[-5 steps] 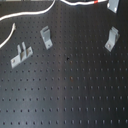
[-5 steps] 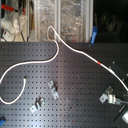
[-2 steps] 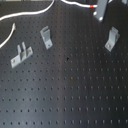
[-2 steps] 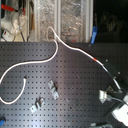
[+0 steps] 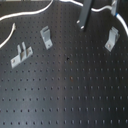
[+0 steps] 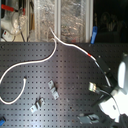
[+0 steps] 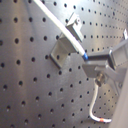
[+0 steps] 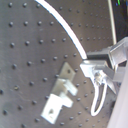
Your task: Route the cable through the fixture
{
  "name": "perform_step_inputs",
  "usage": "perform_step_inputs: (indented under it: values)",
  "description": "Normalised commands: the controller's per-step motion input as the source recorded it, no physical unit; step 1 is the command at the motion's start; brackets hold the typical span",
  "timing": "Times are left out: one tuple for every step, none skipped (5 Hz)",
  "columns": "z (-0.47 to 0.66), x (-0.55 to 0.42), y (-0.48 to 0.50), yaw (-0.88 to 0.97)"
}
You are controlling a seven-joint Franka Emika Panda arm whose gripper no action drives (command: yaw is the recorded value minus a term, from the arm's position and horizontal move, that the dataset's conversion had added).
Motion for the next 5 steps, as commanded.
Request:
perform_step_inputs:
  values:
    - [0.30, -0.049, 0.222, 0.33]
    - [0.07, 0.096, -0.059, 0.07]
    - [0.32, 0.275, -0.064, 0.17]
    - [0.28, 0.110, -0.045, 0.22]
    - [0.20, 0.126, 0.058, 0.29]
